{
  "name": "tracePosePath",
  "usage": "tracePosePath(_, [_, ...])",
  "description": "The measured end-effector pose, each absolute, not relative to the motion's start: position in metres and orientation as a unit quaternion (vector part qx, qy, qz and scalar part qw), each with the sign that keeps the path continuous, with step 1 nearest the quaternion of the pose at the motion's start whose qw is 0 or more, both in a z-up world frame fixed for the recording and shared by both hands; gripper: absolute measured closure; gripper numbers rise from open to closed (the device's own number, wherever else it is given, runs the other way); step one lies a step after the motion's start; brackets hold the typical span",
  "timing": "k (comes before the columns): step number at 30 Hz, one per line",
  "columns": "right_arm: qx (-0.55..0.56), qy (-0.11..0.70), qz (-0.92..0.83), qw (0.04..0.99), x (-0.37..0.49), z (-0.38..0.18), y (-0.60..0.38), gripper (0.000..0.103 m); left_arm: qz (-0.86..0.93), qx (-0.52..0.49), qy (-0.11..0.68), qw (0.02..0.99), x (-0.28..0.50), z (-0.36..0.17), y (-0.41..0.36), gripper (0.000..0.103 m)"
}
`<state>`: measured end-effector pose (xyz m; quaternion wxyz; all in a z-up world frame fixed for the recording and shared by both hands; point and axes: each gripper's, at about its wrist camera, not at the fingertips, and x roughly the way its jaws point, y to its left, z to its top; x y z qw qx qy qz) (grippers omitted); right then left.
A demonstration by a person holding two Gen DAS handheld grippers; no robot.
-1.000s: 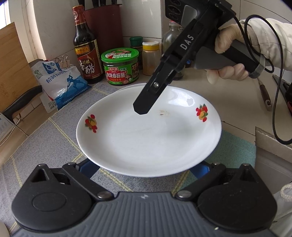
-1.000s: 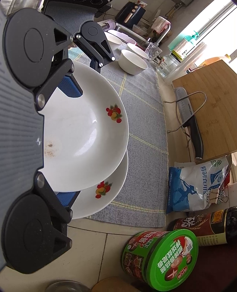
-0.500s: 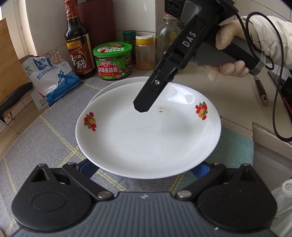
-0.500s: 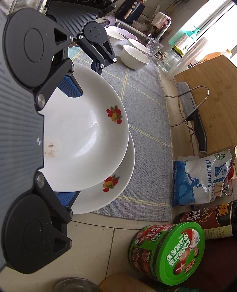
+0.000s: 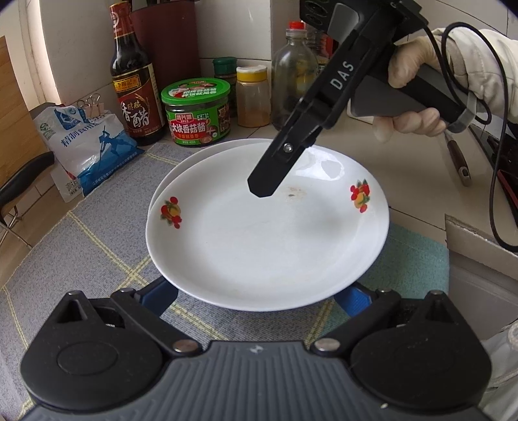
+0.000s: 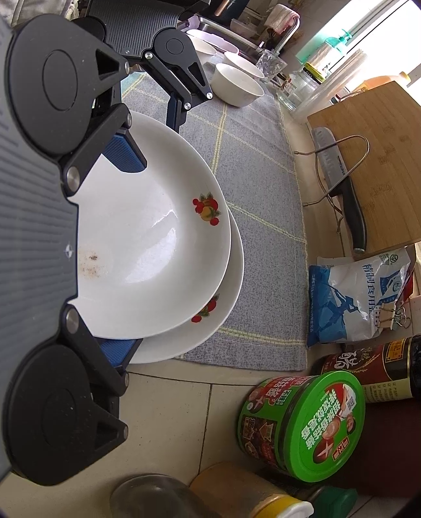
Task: Organize plates and bowls
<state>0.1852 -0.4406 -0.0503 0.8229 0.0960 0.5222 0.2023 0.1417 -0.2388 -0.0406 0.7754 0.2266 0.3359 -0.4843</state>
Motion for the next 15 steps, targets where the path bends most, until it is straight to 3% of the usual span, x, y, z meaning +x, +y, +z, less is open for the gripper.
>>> tracePosePath(15, [0.086,0.520,0.166,0.833,0.177,-0.039,-0.439,0.000,-0.487,0.222,0.328,0.779,0.146,-0.038,-0.236,0.002])
